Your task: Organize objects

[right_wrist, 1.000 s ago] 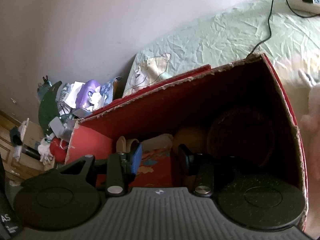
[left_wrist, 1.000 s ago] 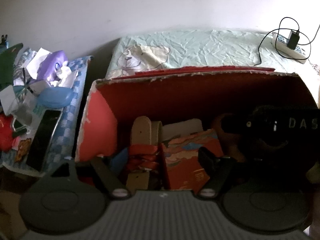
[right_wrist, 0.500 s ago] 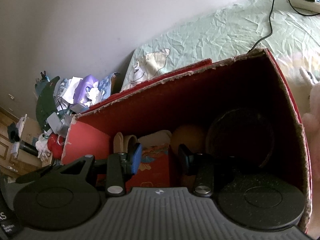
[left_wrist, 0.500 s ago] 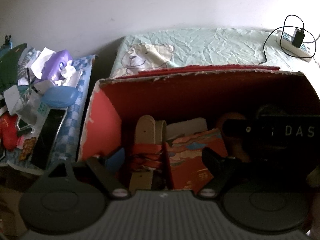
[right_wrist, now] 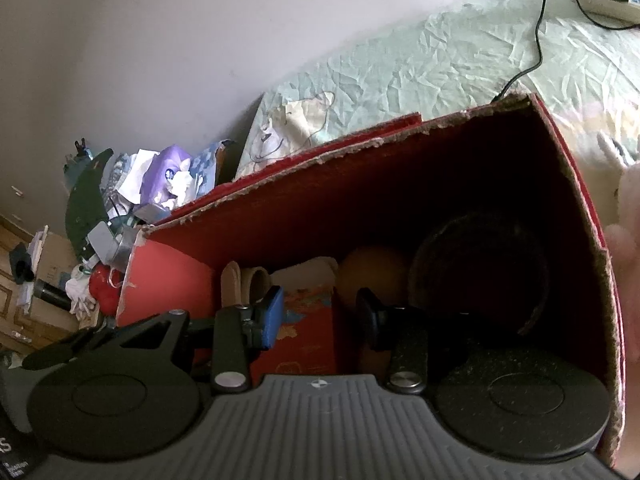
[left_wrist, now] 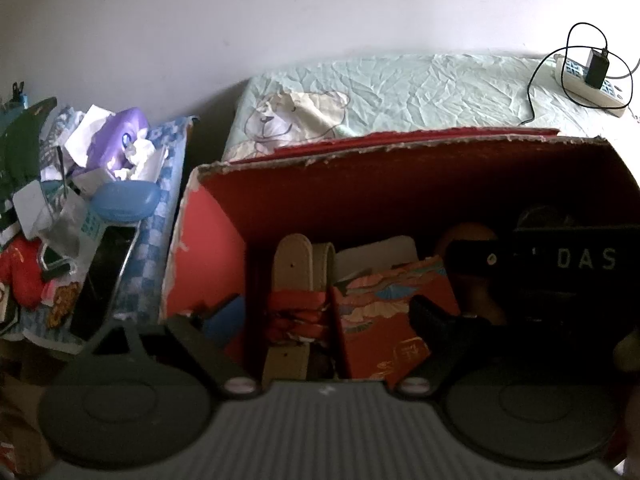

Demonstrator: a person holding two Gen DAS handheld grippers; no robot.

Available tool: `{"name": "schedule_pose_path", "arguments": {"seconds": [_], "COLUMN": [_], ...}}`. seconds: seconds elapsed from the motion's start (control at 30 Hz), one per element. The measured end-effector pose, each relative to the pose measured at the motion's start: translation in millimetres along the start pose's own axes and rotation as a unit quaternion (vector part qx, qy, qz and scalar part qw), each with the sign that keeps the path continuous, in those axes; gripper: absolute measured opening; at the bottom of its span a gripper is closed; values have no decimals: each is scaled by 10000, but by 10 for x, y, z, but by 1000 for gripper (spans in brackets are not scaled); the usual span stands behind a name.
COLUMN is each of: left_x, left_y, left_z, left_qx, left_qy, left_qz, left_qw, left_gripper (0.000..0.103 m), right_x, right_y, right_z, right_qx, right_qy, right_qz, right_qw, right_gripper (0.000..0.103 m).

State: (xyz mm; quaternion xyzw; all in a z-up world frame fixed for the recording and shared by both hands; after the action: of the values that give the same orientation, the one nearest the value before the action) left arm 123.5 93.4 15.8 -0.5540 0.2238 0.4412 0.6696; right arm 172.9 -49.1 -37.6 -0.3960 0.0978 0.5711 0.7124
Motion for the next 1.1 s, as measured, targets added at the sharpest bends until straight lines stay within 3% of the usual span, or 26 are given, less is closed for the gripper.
{"name": "schedule_pose_path", "arguments": {"seconds": [1.1], "left_x": [4], "left_y": [-4], "left_z": [-16], "left_qx": [-46], "left_qy": [-171], "left_qz": [49], "left_qw": [9998], "left_gripper": [93], "right_x": [9], "right_y": [3], "right_z": [22], "right_qx": [-68], "right_qy": [-145], "right_qz": [42], "right_qw": [9999], "right_gripper": [45]}}
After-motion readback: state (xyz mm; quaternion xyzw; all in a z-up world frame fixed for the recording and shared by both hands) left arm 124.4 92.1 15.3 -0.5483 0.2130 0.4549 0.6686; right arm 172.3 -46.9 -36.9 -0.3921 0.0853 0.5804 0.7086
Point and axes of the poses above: each gripper's, at about its wrist camera, not at the fingertips, and x roughly the way its jaws point, z to its left, y to its underside, the point moved 2 cm from there along x, roughly the way its jaws point, and after that the axes turned 10 degrees about -y, right-handed, at the moved point
